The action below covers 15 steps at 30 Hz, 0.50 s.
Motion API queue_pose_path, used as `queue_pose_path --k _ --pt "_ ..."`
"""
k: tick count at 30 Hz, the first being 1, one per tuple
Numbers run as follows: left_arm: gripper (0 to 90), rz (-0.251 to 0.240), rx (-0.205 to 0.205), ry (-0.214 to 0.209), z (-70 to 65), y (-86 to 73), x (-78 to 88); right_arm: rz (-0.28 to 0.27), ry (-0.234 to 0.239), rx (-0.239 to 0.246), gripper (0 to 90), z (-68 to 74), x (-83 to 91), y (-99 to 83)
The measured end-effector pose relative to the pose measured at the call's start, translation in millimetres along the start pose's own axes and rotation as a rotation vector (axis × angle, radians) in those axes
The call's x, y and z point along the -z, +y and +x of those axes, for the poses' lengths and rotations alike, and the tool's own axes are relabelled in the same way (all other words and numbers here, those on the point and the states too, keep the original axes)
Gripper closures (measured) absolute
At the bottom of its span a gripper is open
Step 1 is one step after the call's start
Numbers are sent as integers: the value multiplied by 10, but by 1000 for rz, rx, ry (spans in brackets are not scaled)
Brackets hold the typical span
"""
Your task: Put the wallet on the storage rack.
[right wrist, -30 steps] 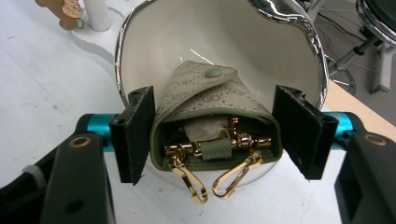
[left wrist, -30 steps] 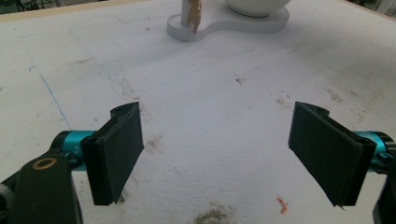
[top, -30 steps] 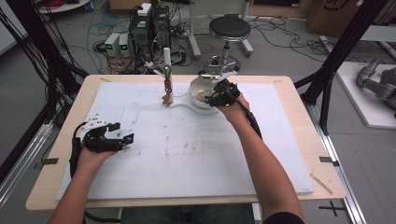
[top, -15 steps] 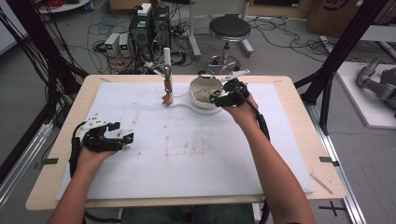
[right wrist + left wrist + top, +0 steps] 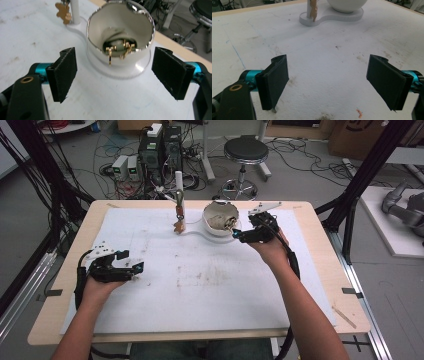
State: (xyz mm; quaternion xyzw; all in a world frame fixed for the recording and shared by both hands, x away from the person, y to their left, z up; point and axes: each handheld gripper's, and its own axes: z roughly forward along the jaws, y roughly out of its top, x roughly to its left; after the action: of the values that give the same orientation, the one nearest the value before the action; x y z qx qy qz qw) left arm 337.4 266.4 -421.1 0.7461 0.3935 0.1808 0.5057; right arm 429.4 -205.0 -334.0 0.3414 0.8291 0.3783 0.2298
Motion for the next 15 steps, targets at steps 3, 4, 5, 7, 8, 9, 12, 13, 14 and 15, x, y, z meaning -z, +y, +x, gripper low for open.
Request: queue_pose_path --k 3,4,5,7,8,9,12,13,14,15 --pt "179 1 -3 -1 -2 0 -11 -29 3 -9 209 -11 76 -111" --pt "179 2 -1 -1 -4 1 -16 -25 4 -17 209 -14 89 -135" --pt "179 2 -1 0 -3 1 -17 -28 4 -15 209 -27 103 -165" --pt "179 0 -3 2 -3 4 -16 -37 6 -32 209 -35 143 -228" --pt "179 -4 -5 1 -2 5 -14 -42 9 -34 209 -41 163 -255" --pt "179 -6 -6 2 -1 5 -14 -49 8 -35 208 -45 191 -286" --pt "179 -6 -7 3 0 5 -16 -68 14 -48 203 -37 251 -347" --pt "179 -5 -6 3 -1 4 -19 -72 15 -49 203 -34 270 -368" --pt "179 -4 -8 2 -1 4 -19 -75 16 -52 203 -29 289 -392" --pt "179 -7 -9 0 -5 5 -19 -82 20 -54 203 -22 302 -417"
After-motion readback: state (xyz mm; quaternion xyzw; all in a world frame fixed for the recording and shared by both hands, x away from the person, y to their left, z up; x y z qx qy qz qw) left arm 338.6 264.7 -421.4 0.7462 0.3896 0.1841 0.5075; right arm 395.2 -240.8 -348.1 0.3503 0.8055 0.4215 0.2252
